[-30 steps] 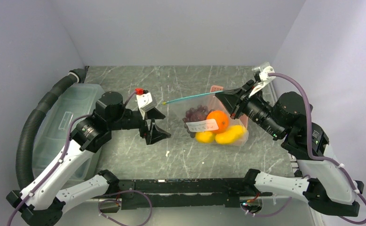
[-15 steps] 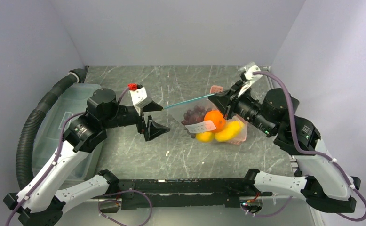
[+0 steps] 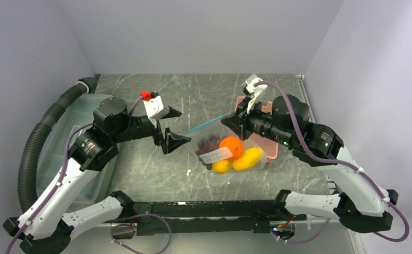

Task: Place the food in the zip-top bag and seal the zipper
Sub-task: Place the zipper food storage bag at the center of the board.

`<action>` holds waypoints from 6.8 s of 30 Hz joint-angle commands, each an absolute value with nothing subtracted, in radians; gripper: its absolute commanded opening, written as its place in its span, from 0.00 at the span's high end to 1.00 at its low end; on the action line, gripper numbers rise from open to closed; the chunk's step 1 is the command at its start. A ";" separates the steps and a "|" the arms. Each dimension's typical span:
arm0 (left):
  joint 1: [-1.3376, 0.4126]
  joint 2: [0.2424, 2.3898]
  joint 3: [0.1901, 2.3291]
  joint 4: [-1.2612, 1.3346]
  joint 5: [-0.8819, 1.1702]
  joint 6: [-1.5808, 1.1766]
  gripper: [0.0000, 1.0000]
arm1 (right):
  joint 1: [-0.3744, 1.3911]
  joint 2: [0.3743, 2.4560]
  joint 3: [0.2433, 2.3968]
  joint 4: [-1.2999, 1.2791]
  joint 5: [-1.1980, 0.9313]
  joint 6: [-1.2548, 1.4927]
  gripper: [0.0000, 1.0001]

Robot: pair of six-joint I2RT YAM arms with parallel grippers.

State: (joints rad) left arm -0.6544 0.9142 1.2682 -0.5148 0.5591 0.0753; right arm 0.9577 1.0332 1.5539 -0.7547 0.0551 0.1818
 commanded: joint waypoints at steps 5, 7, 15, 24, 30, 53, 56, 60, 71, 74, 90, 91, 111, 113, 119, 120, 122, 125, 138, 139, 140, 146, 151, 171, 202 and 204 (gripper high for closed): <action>-0.652 0.930 1.237 -0.398 0.631 0.119 0.00 | 0.956 1.067 1.560 -0.693 -0.084 0.177 1.00; -0.652 0.929 1.212 -0.368 0.648 0.106 0.00 | 0.956 1.075 1.555 -0.686 -0.104 0.182 1.00; -0.652 0.940 1.166 -0.319 0.725 0.081 0.00 | 0.951 1.095 1.543 -0.640 -0.217 0.195 1.00; -0.652 0.948 1.119 -0.310 0.733 0.075 0.00 | 0.941 1.128 1.584 -0.632 -0.287 0.196 1.00; -0.651 0.928 1.082 -0.317 0.729 0.069 0.00 | 0.927 1.126 1.598 -0.607 -0.296 0.209 1.00; -0.652 0.949 1.073 -0.332 0.752 0.072 0.26 | 0.891 1.152 1.602 -0.563 -0.404 0.226 1.00; -0.652 0.967 1.088 -0.357 0.772 0.077 0.50 | 0.886 1.151 1.596 -0.559 -0.406 0.225 1.00; -0.653 0.995 1.113 -0.391 0.801 0.088 0.77 | 0.879 1.147 1.590 -0.557 -0.410 0.227 1.00; -0.652 0.990 1.124 -0.401 0.730 0.074 1.00 | 0.833 1.107 1.535 -0.560 -0.392 0.227 0.96; -0.653 0.989 1.134 -0.411 0.695 0.071 1.00 | 0.819 1.095 1.522 -0.569 -0.382 0.223 0.87; -0.652 1.047 1.253 -0.476 0.228 0.091 1.00 | 0.761 0.947 1.444 -0.663 -0.160 0.147 0.44; -0.652 1.059 1.261 -0.476 0.188 0.096 1.00 | 0.761 0.938 1.428 -0.664 -0.149 0.146 0.44; -0.572 1.328 1.361 -0.335 -0.191 0.326 1.00 | 0.758 0.764 1.077 -0.520 -0.214 0.218 0.42; -0.542 1.366 1.371 -0.314 -0.175 0.335 1.00 | 0.759 0.747 1.055 -0.513 -0.213 0.217 0.42; -0.471 1.462 1.357 -0.224 -0.171 0.383 1.00 | 0.759 0.697 1.013 -0.514 -0.244 0.222 0.44; -0.456 1.478 1.355 -0.208 -0.166 0.399 1.00 | 0.758 0.688 1.009 -0.516 -0.243 0.223 0.44; -0.424 1.509 1.352 -0.182 -0.146 0.434 1.00 | 0.759 0.671 1.003 -0.519 -0.249 0.225 0.44; -0.385 1.555 1.350 -0.155 -0.155 0.471 1.00 | 0.759 0.655 1.002 -0.531 -0.256 0.223 0.44; -0.489 1.549 1.230 -0.172 -0.133 0.267 1.00 | 0.759 0.625 0.941 -0.503 -0.249 0.216 0.42; -0.516 1.555 1.227 -0.188 -0.163 0.260 1.00 | 0.759 0.627 0.940 -0.502 -0.245 0.217 0.42; -0.542 1.561 1.221 -0.214 -0.182 0.252 1.00 | 0.759 0.627 0.938 -0.500 -0.242 0.219 0.42; -0.654 1.559 1.166 -0.239 -0.215 0.162 1.00 | 0.759 0.629 0.935 -0.494 -0.240 0.222 0.41; -0.700 1.539 1.173 -0.320 -0.196 0.095 1.00 | 0.759 0.628 0.935 -0.505 -0.220 0.221 0.40; -0.837 1.420 1.036 -0.329 -0.085 -0.106 0.78 | 0.759 0.618 0.890 -0.491 -0.099 0.264 0.31; -0.828 1.316 1.232 -0.501 -0.110 -0.124 0.31 | 0.759 0.619 0.878 -0.500 -0.031 0.296 0.27; -0.780 1.347 1.250 -0.475 -0.087 -0.114 0.34 | 0.759 0.611 0.869 -0.498 -0.029 0.304 0.27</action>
